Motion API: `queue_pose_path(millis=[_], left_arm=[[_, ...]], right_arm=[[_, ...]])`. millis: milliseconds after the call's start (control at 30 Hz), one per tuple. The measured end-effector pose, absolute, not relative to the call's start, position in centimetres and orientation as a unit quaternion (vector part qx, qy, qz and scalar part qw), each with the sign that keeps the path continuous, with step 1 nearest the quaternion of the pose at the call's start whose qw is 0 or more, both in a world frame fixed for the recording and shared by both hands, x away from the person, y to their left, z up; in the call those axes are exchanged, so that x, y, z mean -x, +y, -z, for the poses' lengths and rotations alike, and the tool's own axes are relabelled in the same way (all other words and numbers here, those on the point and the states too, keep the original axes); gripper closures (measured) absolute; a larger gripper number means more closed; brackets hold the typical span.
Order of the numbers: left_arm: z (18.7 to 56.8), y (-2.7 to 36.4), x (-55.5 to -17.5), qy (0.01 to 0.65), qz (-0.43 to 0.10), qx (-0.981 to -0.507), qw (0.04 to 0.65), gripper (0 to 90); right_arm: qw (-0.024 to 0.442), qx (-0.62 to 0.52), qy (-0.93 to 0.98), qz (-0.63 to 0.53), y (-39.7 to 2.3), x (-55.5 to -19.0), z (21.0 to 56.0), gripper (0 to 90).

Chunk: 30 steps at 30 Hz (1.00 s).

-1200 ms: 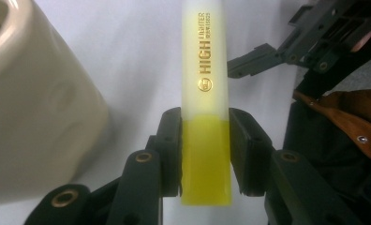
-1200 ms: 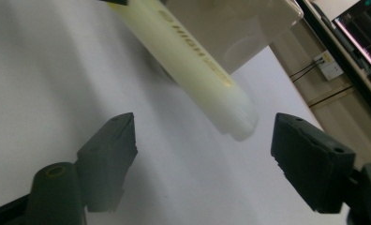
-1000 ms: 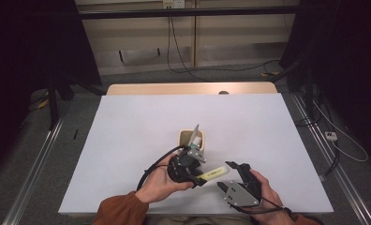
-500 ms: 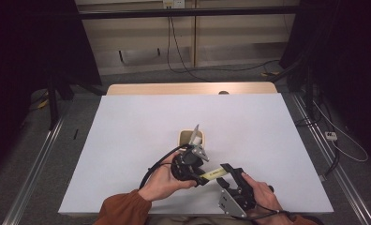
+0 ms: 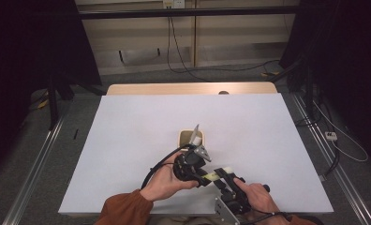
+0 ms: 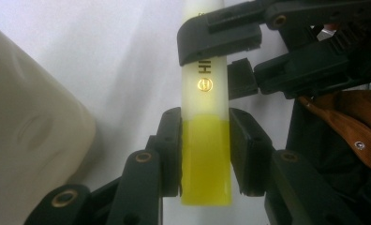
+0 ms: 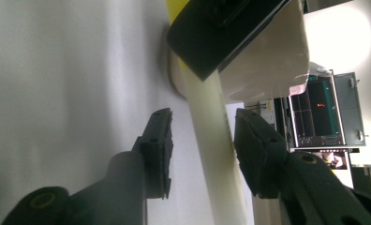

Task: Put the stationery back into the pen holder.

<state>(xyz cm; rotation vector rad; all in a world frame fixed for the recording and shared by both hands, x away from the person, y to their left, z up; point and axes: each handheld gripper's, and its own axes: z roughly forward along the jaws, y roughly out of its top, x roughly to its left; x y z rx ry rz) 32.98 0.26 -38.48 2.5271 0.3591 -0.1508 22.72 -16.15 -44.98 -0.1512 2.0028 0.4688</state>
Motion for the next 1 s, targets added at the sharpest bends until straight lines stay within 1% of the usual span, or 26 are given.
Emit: queue_pose_path(millis=[100, 133, 167, 300, 400, 500, 700, 767, 867, 933, 1000], left_arm=[[38.5, 0.2, -33.0, 0.134, 0.056, -0.947, 0.288, 67.2], [38.6, 0.1, -32.9, 0.144, 0.060, -0.943, 0.295, 67.2], [38.6, 0.1, -33.0, 0.137, 0.058, -0.945, 0.291, 67.1], [38.5, 0.1, -32.7, 0.138, 0.060, -0.940, 0.307, 67.2], [38.6, 0.1, -32.6, 0.137, 0.058, -0.942, 0.300, 67.2], [38.9, 0.0, -32.7, 0.142, 0.064, -0.942, 0.298, 67.1], [39.0, 0.4, -32.9, 0.161, 0.076, -0.929, 0.324, 66.7], [39.1, 0.6, -33.0, 0.164, 0.082, -0.927, 0.327, 65.4], [39.2, 0.9, -32.9, 0.169, 0.068, -0.929, 0.321, 62.1], [39.2, 1.1, -32.9, 0.171, 0.059, -0.930, 0.319, 56.5], [39.2, 1.2, -32.8, 0.171, 0.058, -0.929, 0.324, 56.3]], right_arm=[[0.519, 0.065, 0.830, -0.195, -16.2, -22.6, 44.9, 62.3], [0.519, 0.066, 0.829, -0.196, -16.2, -22.6, 44.9, 63.7], [0.522, 0.068, 0.827, -0.198, -16.2, -22.6, 44.9, 65.1], [0.521, 0.069, 0.827, -0.202, -16.2, -22.5, 44.9, 65.3], [0.520, 0.076, 0.826, -0.203, -16.3, -22.5, 44.8, 71.9], [0.516, 0.077, 0.830, -0.197, -16.3, -22.4, 45.0, 73.1], [0.510, 0.076, 0.832, -0.202, -16.6, -22.5, 45.0, 76.4], [0.504, 0.071, 0.836, -0.205, -16.6, -22.6, 45.0, 77.4], [0.498, 0.059, 0.839, -0.209, -16.9, -22.7, 44.9, 77.6], [0.493, 0.049, 0.843, -0.211, -17.2, -22.8, 44.9, 77.7], [0.488, 0.040, 0.845, -0.216, -17.4, -22.9, 44.8, 77.7]])
